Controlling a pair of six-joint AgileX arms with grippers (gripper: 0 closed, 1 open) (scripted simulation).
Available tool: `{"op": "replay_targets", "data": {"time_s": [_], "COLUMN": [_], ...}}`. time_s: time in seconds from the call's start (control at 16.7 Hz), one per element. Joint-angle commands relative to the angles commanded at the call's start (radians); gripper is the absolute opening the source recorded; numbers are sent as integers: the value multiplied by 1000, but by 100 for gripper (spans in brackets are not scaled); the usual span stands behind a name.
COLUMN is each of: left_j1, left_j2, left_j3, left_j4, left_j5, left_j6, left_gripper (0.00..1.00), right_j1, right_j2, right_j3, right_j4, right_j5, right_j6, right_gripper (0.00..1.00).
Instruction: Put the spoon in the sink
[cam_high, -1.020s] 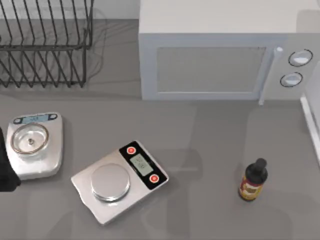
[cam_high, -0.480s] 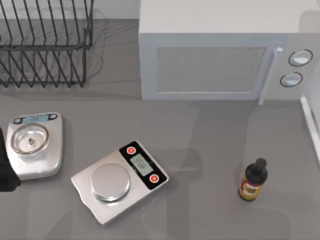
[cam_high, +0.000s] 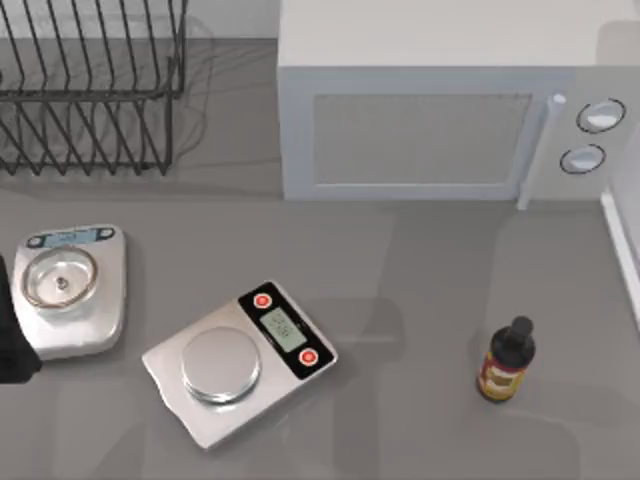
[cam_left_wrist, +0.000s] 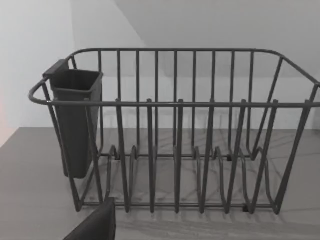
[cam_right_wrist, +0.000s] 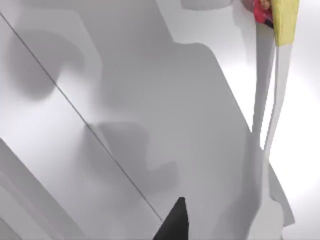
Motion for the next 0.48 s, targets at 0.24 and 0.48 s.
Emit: {"op": "replay_targets", "data": {"time_s": [0.24,0.48], "left_j1": [0,0], "left_j2": [0,0], "left_j3": [0,0], "left_j4": [0,0], "left_j5": [0,0], "left_j6": [0,0], "left_gripper": [100,100], "right_j1": [0,0], "right_j2": [0,0], "right_j3": [0,0], "right_j4": [0,0], "right_j5": [0,0], "right_j6": [0,0], "right_gripper": [100,100]}}
